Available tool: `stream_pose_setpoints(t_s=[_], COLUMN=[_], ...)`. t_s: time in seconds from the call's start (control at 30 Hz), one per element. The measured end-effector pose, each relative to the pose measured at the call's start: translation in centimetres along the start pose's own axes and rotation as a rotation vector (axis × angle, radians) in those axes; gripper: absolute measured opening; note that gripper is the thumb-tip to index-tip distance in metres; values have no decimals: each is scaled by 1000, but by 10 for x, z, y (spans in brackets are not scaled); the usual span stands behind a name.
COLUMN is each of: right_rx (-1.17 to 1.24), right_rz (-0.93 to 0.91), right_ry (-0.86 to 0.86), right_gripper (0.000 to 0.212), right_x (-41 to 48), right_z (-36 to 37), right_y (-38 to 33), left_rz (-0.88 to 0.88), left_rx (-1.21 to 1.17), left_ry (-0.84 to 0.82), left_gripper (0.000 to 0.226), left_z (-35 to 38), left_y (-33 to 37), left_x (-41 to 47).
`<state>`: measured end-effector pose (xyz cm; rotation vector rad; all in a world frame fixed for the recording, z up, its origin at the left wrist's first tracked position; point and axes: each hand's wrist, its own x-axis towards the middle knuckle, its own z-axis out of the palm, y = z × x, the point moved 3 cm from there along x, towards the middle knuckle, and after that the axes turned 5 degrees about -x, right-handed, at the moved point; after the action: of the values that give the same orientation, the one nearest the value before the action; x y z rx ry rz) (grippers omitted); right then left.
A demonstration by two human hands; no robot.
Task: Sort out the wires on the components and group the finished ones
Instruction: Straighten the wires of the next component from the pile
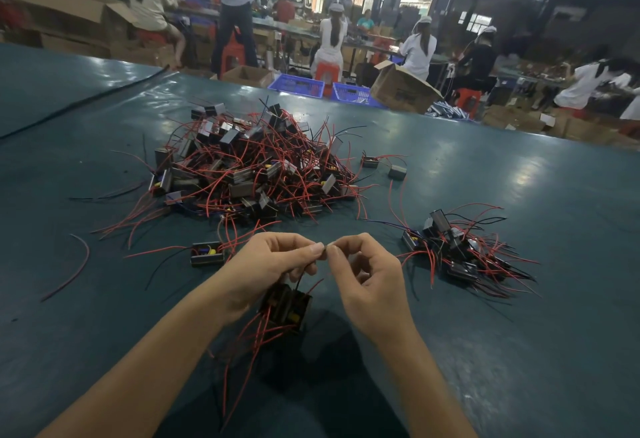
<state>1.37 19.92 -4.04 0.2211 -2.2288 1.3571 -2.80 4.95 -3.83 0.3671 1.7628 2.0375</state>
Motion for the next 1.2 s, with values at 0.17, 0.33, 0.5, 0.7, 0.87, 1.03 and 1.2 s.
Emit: stream_pose_setpoints(t_s=[0.17, 0.33, 0.5, 0.7, 0.87, 1.03, 1.2], right_rx=[98, 191, 187, 100, 159, 183, -16], right_rz=[125, 264, 417, 456, 436, 385, 348], right_ry=[-33, -103, -81, -90, -68, -37, 43], right_gripper=[34, 43, 45, 33, 32, 30, 36], right_x=[2, 1, 1, 1, 2, 2, 2], right_z=[1, 6, 8, 1, 4, 5, -4], right_y=[2, 2, 10, 19, 18, 17, 22], left_rz=[233, 548, 736, 728, 534, 458, 688], left_rx=[317, 622, 881, 964, 668, 518, 898], left_ry=[131, 223, 249, 216, 196, 203, 220], left_gripper=[12, 4, 2, 8, 3, 6, 3], left_z=[4, 10, 13, 13, 9, 8, 15], left_y=[5, 6, 8, 3, 0, 0, 1], left_x=[0, -8, -14, -13, -5, -3, -12])
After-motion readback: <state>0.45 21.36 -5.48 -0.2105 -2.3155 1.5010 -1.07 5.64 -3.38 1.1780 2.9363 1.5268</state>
